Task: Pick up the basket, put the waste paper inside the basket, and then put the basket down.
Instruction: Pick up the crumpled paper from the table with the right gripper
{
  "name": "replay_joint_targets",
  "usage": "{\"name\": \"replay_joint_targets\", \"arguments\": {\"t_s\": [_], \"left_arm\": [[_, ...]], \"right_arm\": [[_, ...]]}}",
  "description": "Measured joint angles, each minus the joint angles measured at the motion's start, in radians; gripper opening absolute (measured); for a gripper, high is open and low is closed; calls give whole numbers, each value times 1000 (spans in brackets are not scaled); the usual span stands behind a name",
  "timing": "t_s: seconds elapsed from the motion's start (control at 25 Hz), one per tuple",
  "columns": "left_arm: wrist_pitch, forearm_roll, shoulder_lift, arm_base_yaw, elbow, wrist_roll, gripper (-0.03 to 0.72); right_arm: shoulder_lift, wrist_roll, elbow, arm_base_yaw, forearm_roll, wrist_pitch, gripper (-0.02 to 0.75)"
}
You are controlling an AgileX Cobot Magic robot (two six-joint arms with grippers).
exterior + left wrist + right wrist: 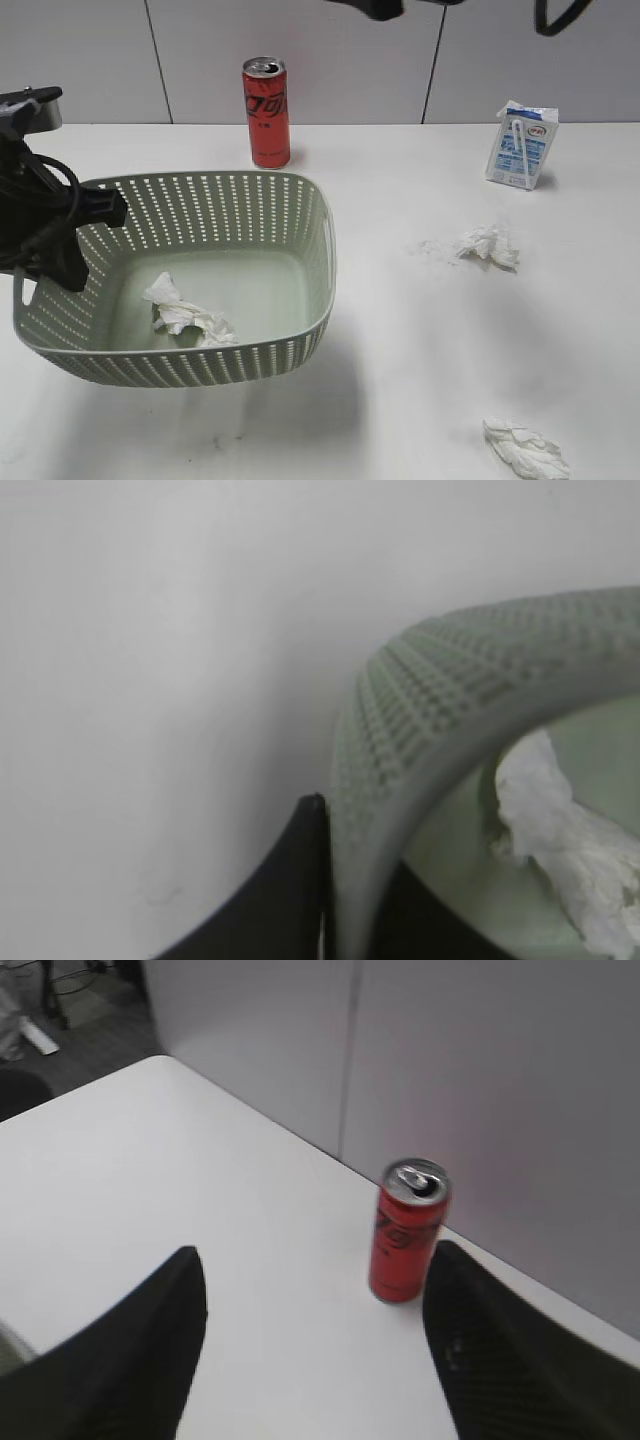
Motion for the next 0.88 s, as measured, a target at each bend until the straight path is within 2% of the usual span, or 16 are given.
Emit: {"name": "replay_joint_targets", "arguments": {"t_s": [0.08, 0.16, 0.32, 0.4, 0.52, 0.64, 0.88], "left_arm": [[0, 0, 0, 0, 0, 0, 6], [0, 0, 0, 0, 0, 0, 6], [-3, 0, 0, 0, 0, 0, 6], [-6, 0, 0, 0, 0, 0, 6], [-9, 0, 0, 0, 0, 0, 6], [-11, 0, 0, 0, 0, 0, 6], [-12, 0, 0, 0, 0, 0, 6]], "right_arm": [[18, 74, 6, -85, -38, 19, 490], [60, 193, 6, -153, -146, 60, 483], [177, 500, 5, -231, -539, 196, 477], [239, 683, 5, -236, -762, 294, 477], [327, 874, 5, -237, -992, 371, 477], [394, 947, 5, -239, -1094, 378, 477], [491, 968, 4, -239, -1119, 336, 472]]}}
